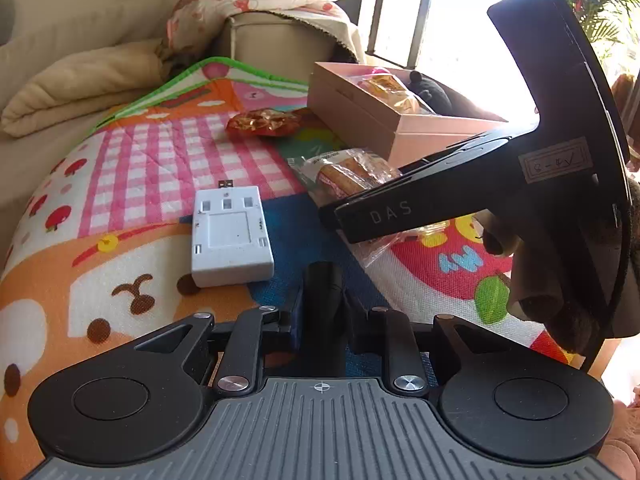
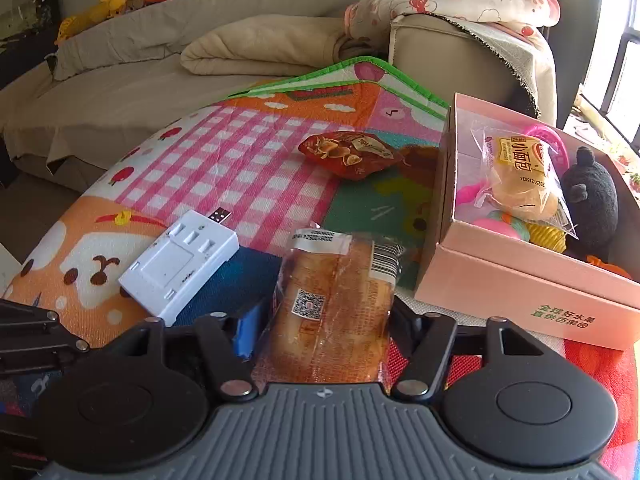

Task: Organize objects
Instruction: 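Grasp the wrapped bread loaf with the right gripper while the left gripper lifts the black stick, then lower the bread loaf into the pink box with the right gripper while the left drops the stick in, then grasp the white charger with the left gripper while the right gripper grasps the red quail-egg bag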

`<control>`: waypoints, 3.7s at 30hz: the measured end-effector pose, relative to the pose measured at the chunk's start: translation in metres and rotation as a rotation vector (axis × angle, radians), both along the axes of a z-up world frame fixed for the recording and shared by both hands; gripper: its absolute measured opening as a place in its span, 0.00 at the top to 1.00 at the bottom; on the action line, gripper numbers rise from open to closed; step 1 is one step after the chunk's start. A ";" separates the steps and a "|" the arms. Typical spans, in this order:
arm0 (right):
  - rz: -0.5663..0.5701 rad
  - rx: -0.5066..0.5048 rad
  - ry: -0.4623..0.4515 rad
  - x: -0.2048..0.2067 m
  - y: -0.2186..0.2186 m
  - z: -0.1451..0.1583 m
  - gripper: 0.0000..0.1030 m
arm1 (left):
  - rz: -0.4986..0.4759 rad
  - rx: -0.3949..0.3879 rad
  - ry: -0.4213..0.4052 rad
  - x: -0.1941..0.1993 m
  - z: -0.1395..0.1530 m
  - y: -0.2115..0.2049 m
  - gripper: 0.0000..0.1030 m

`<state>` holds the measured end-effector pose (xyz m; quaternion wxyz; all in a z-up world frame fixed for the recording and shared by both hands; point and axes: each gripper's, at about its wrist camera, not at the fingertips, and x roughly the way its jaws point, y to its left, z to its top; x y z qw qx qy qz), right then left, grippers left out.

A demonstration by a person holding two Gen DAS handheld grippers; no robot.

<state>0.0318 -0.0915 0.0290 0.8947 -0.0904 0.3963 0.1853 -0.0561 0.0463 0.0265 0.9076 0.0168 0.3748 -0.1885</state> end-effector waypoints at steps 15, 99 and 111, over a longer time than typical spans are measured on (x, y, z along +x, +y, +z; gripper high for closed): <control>-0.105 0.012 -0.147 -0.103 -0.105 0.045 0.48 | 0.010 0.047 0.022 -0.009 0.007 -0.009 0.79; -0.163 0.071 -0.227 0.050 -0.077 0.083 0.21 | 0.077 -0.123 -0.127 0.040 0.024 0.024 0.78; -0.157 0.043 0.063 0.181 0.057 0.032 0.15 | 0.233 -0.163 -0.102 0.024 0.016 0.082 0.78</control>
